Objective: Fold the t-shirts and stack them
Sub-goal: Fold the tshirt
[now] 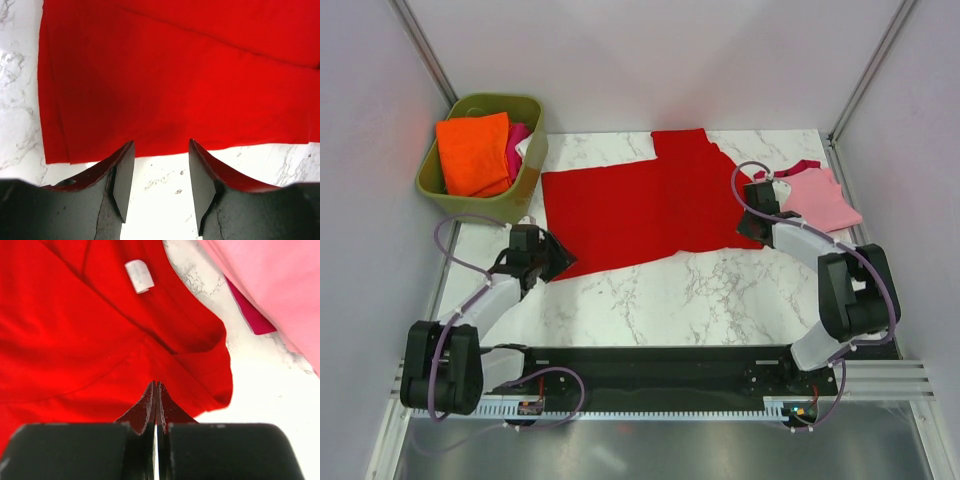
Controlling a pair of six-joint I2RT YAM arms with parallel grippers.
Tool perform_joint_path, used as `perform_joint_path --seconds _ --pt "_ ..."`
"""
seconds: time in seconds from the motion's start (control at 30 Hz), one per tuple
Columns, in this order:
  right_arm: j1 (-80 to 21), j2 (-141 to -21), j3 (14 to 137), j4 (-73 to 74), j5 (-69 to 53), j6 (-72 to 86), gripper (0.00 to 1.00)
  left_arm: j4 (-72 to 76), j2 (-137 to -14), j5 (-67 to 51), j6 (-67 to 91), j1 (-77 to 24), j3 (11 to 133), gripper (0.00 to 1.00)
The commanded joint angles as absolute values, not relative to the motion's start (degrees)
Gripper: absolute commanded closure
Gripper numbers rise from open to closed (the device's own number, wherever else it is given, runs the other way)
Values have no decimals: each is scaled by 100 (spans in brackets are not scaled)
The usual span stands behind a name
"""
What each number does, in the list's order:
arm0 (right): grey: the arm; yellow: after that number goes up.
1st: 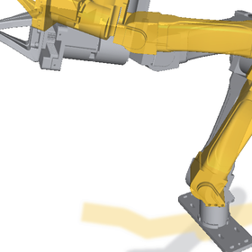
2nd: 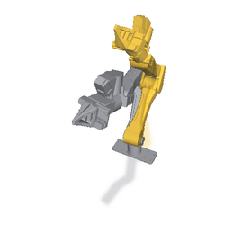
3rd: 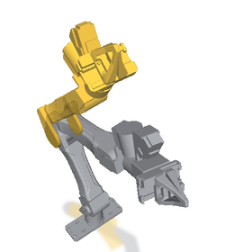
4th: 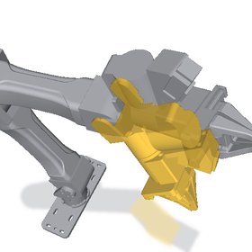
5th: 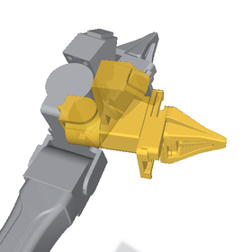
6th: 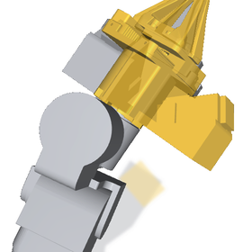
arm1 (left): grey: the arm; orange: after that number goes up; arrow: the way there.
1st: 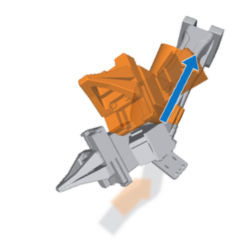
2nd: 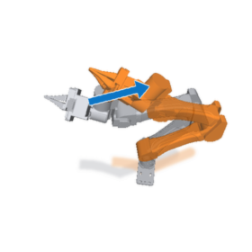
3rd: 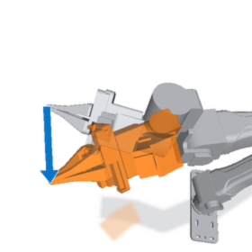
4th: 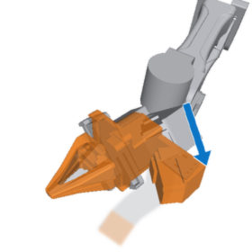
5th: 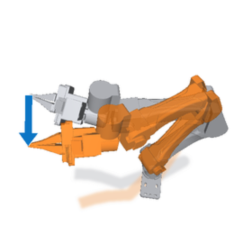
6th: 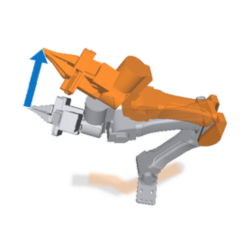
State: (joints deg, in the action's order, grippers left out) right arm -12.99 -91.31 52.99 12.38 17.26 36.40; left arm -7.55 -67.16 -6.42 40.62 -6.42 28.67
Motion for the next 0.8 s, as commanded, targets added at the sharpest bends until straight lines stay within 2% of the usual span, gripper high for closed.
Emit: perform_joint_path --seconds 0.0,0.1,0.2,0.23,0.27,0.3,0.4,0.47,0.77 --pt "-1161 -9509 5510 949 1564 3832 100 -325 -7057 -764 4306 -650 2988 46" --pt "-1073 -9808 5590 940 1539 3884 100 -299 -7478 -747 4359 -659 3129 48" --pt "-959 -10063 5634 949 1424 3955 100 -334 -7733 -625 4359 -659 3217 57" --pt "-958 -10150 5634 941 1433 3964 100 -369 -7769 -563 4394 -650 3217 66" --pt "-915 -10177 5625 958 1467 3964 100 -395 -7787 -415 4403 -650 3225 68" --pt "-897 -10195 5608 975 1529 3964 100 -439 -7813 -343 4403 -650 3226 77" --pt "-861 -10222 5581 1089 1634 4025 100 -719 -7796 -36 4403 -650 3287 84" --pt "-809 -10204 5564 1195 1731 4104 100 -965 -7778 244 4395 -642 3383 92" --pt "-756 -9677 4966 1546 1889 4210 100 -1652 -7112 650 4447 -396 3235 95"
